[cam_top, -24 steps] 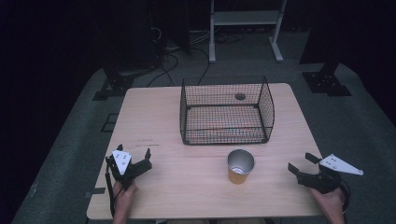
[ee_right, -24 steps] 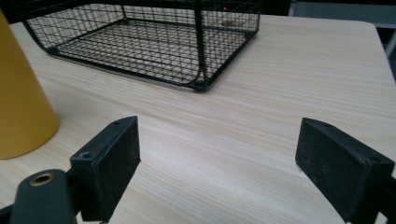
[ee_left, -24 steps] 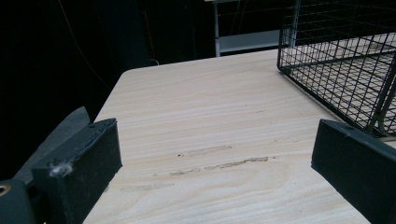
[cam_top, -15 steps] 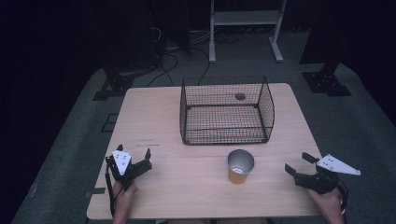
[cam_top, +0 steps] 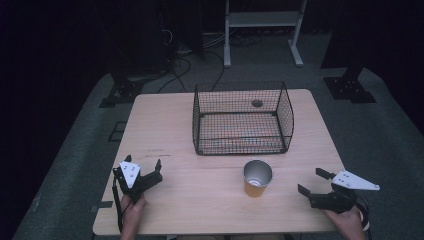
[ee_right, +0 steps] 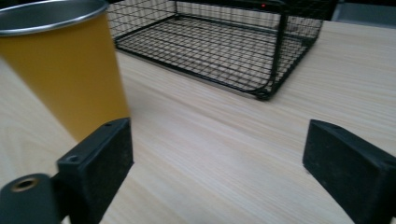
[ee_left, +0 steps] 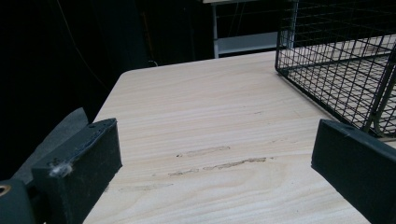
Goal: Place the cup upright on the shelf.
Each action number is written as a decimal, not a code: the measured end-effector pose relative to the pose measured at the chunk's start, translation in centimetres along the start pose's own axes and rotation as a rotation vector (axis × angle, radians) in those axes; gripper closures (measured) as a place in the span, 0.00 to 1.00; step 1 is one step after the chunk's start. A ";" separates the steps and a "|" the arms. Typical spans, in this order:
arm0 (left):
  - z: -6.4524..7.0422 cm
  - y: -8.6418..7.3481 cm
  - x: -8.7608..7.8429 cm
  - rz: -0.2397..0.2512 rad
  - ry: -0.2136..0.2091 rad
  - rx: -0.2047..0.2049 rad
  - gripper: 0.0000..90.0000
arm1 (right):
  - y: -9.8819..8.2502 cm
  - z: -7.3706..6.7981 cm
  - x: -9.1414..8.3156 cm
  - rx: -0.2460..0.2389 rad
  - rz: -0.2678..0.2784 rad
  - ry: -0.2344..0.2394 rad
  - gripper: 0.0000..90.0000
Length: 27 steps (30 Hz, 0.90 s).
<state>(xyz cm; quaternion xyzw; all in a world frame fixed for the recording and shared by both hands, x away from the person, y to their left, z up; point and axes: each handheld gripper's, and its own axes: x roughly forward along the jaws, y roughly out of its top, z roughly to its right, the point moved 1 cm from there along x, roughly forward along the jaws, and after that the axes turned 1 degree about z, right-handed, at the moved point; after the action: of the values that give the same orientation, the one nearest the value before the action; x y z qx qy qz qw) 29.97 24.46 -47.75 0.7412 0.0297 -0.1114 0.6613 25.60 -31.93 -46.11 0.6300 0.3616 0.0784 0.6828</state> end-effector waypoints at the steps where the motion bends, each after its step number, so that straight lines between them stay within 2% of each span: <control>1: 0.0 0.0 0.0 0.000 0.000 0.000 0.01 | 0.0 -0.2 0.0 -0.005 -0.001 0.004 0.07; 7: 0.0 0.0 0.0 0.000 0.000 0.003 0.01 | 0.5 -1.6 0.3 -0.044 -0.023 0.041 0.07; 9: 0.0 0.0 0.0 0.000 0.000 0.003 0.01 | 0.6 -2.0 0.4 -0.055 -0.027 0.051 0.02; 18: 0.0 0.0 0.0 0.001 -0.002 0.002 0.01 | 1.3 -4.2 1.3 -0.107 -0.046 0.099 0.02; 27: 0.0 0.0 0.0 0.001 -0.003 0.004 0.01 | 1.8 -5.9 2.7 -0.129 -0.063 0.138 0.02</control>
<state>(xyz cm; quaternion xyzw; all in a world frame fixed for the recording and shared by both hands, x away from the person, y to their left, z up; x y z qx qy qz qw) 29.95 24.43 -47.74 0.7425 0.0278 -0.1122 0.6598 24.66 -25.32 -45.14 0.5661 0.4218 0.1232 0.6974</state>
